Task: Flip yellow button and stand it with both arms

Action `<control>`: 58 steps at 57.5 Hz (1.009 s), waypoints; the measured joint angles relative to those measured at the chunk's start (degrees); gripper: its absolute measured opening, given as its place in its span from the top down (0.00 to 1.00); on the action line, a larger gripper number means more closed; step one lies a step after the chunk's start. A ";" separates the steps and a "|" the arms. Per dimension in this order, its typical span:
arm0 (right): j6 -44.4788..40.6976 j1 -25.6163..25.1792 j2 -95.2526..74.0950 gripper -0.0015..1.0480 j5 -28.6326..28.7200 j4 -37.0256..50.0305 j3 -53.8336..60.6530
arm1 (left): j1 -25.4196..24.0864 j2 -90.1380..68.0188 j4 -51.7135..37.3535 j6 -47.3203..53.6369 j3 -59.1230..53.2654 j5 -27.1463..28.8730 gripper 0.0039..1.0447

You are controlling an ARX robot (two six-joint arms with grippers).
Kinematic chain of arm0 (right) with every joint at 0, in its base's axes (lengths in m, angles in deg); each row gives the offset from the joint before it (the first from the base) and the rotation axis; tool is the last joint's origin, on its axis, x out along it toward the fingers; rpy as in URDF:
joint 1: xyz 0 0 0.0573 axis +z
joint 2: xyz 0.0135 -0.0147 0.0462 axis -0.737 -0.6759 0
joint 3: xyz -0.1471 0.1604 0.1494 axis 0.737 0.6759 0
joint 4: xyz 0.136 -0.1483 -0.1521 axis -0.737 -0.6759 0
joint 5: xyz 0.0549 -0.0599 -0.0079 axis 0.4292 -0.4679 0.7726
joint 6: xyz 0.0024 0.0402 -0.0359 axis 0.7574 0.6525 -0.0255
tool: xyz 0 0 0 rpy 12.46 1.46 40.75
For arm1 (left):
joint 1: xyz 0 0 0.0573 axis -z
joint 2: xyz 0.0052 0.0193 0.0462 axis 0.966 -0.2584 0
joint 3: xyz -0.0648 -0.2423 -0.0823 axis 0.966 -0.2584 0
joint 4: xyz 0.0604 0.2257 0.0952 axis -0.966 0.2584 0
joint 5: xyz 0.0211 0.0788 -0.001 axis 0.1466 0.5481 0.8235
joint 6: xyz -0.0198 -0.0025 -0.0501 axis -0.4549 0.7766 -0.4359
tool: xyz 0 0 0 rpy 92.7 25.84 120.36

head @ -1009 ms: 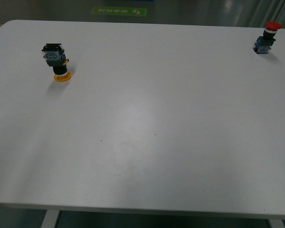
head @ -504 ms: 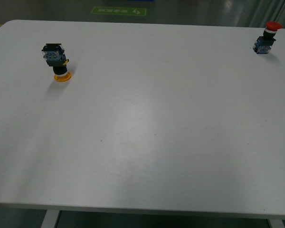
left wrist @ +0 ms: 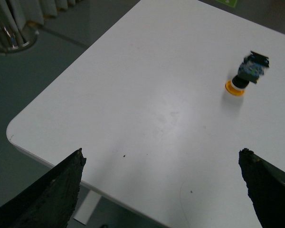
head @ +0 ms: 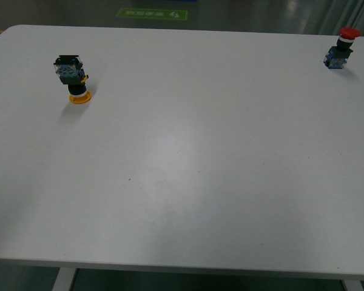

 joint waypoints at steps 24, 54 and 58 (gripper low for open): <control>0.00 0.00 0.00 0.07 -0.04 0.00 0.00 | -4.50 -52.59 -19.10 12.37 27.36 -17.81 0.06; 0.00 0.00 0.00 0.07 -0.04 0.00 0.00 | 5.75 -78.14 -13.86 9.66 50.14 -19.63 0.06; 0.00 0.00 0.00 0.07 -0.02 0.00 0.00 | 7.17 -80.89 -12.26 9.31 53.44 -17.51 0.06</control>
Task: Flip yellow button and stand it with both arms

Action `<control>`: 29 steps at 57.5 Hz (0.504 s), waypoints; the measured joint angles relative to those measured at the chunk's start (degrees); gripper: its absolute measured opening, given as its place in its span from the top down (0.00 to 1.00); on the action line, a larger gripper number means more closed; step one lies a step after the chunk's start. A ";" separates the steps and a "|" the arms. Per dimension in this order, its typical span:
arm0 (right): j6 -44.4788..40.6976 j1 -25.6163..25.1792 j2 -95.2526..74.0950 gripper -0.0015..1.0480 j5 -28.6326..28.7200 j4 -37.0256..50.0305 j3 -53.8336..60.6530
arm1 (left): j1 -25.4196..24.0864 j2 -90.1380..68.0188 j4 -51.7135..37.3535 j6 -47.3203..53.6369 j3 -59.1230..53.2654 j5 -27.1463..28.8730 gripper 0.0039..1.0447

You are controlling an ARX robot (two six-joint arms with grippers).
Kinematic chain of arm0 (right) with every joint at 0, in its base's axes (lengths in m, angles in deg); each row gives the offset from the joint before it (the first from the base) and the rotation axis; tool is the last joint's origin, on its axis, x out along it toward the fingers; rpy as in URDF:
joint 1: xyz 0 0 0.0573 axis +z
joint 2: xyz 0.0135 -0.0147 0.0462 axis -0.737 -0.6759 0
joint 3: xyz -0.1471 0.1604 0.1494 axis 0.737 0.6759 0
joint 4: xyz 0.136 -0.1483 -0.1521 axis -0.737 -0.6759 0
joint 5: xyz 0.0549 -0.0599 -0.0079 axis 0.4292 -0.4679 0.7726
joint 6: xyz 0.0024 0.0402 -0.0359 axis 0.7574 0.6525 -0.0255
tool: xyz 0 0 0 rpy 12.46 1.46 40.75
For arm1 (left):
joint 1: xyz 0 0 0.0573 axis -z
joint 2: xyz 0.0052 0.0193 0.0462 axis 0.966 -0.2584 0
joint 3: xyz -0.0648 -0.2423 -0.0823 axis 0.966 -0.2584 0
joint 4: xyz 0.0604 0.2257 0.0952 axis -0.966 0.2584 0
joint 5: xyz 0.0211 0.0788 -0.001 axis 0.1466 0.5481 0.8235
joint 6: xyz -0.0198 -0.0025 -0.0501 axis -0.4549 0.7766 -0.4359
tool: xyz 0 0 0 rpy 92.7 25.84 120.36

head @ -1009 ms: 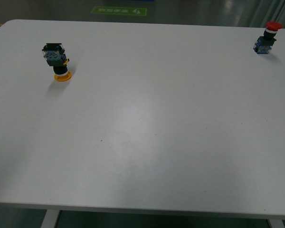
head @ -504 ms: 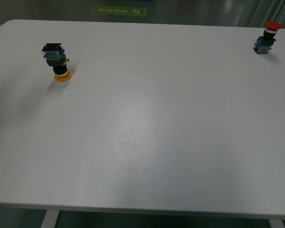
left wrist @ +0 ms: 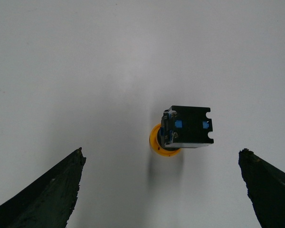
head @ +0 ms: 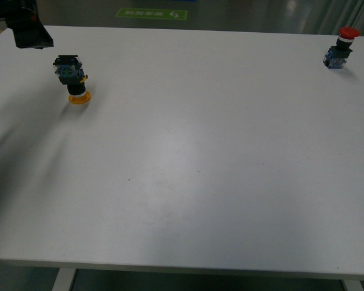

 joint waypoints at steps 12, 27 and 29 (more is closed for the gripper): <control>0.00 0.00 0.00 0.07 -0.02 0.00 0.00 | 2.10 -4.33 6.25 -0.17 7.43 0.15 0.06; 0.00 0.00 0.00 0.07 -0.02 0.00 0.00 | 3.52 -9.16 11.82 -1.25 14.05 0.20 0.06; 0.00 0.00 0.00 0.07 -0.02 0.00 0.00 | 3.65 -9.70 12.31 -1.33 14.78 0.22 0.06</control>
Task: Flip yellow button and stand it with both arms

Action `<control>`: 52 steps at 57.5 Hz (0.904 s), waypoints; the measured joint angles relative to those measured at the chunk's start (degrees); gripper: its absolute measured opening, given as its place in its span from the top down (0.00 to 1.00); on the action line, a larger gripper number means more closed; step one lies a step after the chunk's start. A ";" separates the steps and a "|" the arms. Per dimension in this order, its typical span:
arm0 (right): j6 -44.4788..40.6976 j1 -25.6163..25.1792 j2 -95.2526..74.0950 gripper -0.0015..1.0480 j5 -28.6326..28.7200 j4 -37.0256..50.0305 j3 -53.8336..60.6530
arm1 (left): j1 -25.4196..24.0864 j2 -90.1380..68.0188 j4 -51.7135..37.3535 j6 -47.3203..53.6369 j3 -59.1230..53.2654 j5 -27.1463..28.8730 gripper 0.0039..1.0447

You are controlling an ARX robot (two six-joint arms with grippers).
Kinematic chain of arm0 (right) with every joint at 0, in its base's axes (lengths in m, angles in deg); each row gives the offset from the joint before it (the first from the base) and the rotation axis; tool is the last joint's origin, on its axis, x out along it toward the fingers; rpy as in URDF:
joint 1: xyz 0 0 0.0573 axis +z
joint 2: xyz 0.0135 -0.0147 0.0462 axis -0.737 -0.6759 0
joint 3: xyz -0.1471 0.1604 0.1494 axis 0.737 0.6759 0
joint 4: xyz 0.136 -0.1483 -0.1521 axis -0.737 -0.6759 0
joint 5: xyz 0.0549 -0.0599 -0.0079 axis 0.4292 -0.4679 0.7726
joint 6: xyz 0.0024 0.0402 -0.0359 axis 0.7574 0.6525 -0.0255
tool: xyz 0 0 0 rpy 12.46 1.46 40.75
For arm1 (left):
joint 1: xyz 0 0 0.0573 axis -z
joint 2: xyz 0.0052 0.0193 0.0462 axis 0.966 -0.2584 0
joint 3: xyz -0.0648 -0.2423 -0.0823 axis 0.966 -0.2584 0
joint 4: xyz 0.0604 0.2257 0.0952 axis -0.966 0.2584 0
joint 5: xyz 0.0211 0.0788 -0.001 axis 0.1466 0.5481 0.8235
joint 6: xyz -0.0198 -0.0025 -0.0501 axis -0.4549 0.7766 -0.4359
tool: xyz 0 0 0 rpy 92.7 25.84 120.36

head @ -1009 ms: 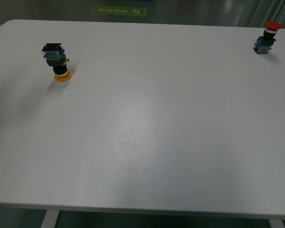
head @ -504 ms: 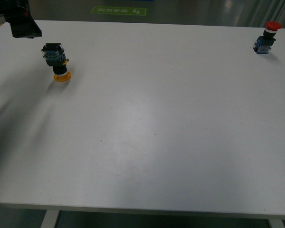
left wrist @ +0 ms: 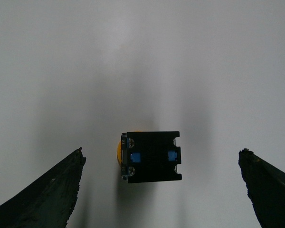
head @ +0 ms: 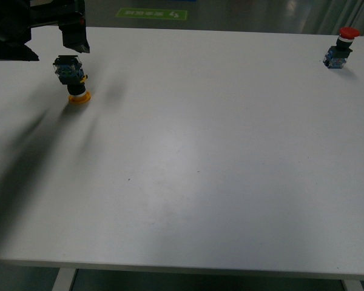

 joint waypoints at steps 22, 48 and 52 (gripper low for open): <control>0.00 0.00 0.00 0.07 0.00 0.00 0.00 | 0.74 -3.45 3.87 -0.63 5.22 -0.31 0.06; 0.00 0.00 0.00 0.07 0.00 0.00 0.00 | 1.09 -4.87 6.21 -0.57 7.30 -0.59 0.06; 0.00 0.00 0.00 0.07 0.00 0.00 0.00 | 1.09 -5.07 6.58 -0.57 7.63 -0.50 0.06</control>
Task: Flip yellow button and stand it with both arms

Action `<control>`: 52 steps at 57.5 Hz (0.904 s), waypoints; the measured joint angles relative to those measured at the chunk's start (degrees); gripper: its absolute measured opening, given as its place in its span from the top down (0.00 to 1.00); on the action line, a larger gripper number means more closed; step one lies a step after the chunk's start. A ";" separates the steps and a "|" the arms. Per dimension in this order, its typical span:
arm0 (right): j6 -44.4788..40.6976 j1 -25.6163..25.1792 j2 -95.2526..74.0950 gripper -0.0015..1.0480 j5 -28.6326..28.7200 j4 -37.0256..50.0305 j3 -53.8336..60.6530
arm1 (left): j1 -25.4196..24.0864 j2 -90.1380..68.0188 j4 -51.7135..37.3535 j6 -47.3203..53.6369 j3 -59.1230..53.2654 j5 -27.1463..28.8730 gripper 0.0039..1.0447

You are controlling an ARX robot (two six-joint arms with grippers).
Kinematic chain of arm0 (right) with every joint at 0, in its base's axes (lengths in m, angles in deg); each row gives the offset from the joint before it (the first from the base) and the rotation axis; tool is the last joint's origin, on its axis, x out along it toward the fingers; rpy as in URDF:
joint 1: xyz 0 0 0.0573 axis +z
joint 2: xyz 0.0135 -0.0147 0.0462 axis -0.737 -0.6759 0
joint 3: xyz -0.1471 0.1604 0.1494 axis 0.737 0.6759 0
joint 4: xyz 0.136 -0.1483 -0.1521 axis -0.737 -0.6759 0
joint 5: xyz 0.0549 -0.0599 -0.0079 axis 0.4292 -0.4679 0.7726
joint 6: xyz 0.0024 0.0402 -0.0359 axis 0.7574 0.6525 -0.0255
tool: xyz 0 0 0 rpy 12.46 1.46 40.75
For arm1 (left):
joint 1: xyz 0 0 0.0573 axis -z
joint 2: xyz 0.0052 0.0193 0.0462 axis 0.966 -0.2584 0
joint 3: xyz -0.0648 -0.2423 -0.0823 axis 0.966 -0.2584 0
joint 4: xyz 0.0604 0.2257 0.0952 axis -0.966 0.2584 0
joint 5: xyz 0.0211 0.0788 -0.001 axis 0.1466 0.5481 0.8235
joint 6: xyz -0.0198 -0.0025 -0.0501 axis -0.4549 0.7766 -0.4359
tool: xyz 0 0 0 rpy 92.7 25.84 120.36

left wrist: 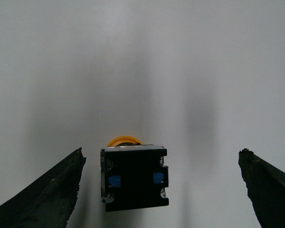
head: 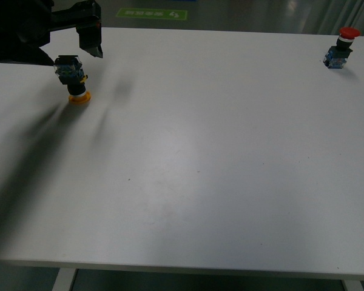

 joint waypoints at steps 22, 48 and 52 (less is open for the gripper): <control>0.00 0.00 0.00 0.07 0.00 0.00 0.00 | -0.31 -0.76 1.79 1.09 0.28 0.57 0.49; 0.00 0.00 0.00 0.07 0.00 0.00 0.00 | -0.92 0.94 -0.72 -3.17 -2.05 -6.16 0.67; 0.00 0.00 0.00 0.07 0.00 0.00 0.00 | -0.59 3.10 -4.24 -7.89 -4.24 -12.22 0.67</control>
